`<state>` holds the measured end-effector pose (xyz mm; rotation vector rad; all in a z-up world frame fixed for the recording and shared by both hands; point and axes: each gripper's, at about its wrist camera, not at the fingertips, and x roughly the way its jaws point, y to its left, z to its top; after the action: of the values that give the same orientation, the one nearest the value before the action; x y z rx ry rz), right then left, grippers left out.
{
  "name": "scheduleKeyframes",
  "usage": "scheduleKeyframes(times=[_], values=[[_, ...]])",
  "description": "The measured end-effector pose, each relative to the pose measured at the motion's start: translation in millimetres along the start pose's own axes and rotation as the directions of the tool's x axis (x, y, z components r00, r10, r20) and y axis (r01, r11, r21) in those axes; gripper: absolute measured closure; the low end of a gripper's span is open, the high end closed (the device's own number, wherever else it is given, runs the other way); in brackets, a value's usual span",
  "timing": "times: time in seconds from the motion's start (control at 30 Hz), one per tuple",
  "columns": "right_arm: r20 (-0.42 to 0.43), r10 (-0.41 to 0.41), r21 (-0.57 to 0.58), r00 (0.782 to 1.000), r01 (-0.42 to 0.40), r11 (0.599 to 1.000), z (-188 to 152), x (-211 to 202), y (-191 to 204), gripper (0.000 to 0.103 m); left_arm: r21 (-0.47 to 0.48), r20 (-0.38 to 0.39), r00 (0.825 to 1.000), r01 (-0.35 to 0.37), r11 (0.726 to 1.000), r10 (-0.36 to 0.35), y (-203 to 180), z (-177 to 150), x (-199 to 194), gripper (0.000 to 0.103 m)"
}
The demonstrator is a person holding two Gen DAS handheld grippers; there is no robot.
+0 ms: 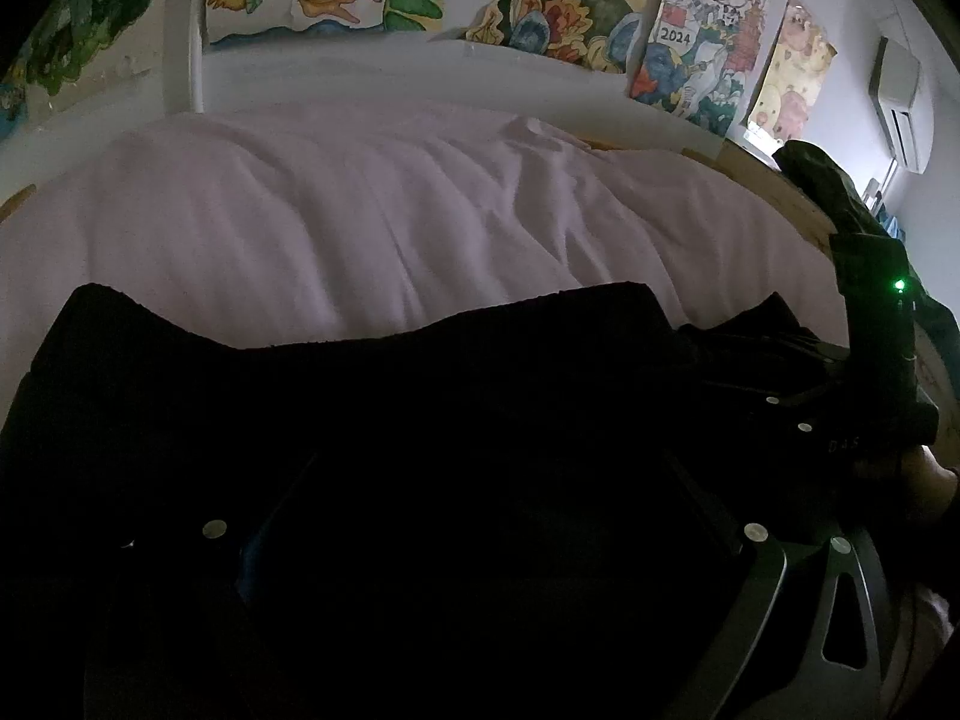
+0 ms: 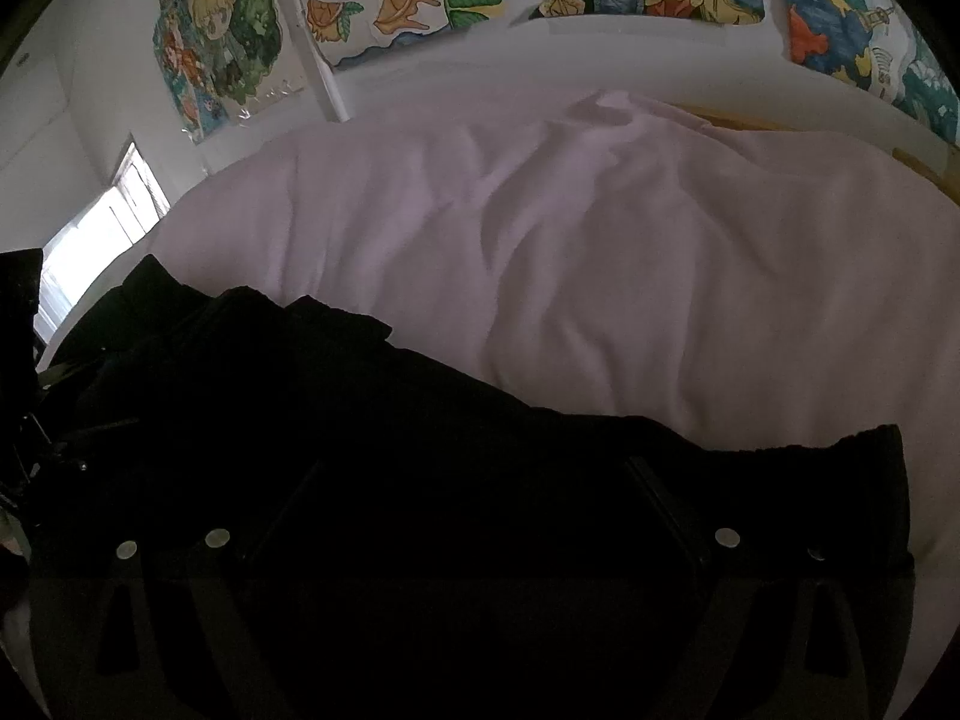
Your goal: Fold large clothes
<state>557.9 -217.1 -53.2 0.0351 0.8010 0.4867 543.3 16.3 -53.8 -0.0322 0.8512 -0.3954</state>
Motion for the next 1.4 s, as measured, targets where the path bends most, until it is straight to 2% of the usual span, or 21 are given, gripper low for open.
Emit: scheduleKeyframes(times=[0.57,0.87,0.97,1.1,1.2,1.4], values=[[0.002,0.024,0.01,1.0,-0.024,1.0,0.6,3.6,-2.9,0.005,-0.023,0.04,0.998,0.054,0.998,-0.053,11.5,-7.0,1.0,0.001],[0.053,0.056,0.005,0.997,-0.056,0.998,-5.8,-20.8,-0.7,0.005,-0.022,0.071,0.996,0.064,0.998,-0.063,4.1,-7.5,-18.1,0.001],[0.051,0.034,0.001,0.998,-0.034,0.999,-7.7,-36.2,1.4,0.005,-0.035,0.109,0.994,-0.008,0.999,0.012,-0.4,-10.3,-37.0,0.001],[0.056,-0.06,-0.054,0.997,0.063,0.997,-12.6,-63.4,12.6,0.005,-0.02,0.158,0.983,-0.095,0.995,0.097,-4.7,-17.0,-67.9,0.001],[0.063,-0.139,-0.06,0.988,0.143,0.988,-24.9,-90.3,17.4,0.005,-0.011,0.186,0.976,-0.114,0.993,0.114,-3.4,-23.9,-88.6,0.001],[0.097,-0.204,-0.108,0.974,0.214,0.971,-53.7,-134.2,20.0,0.003,-0.054,0.166,0.969,-0.175,0.983,0.182,14.6,-39.4,-124.3,0.001]])
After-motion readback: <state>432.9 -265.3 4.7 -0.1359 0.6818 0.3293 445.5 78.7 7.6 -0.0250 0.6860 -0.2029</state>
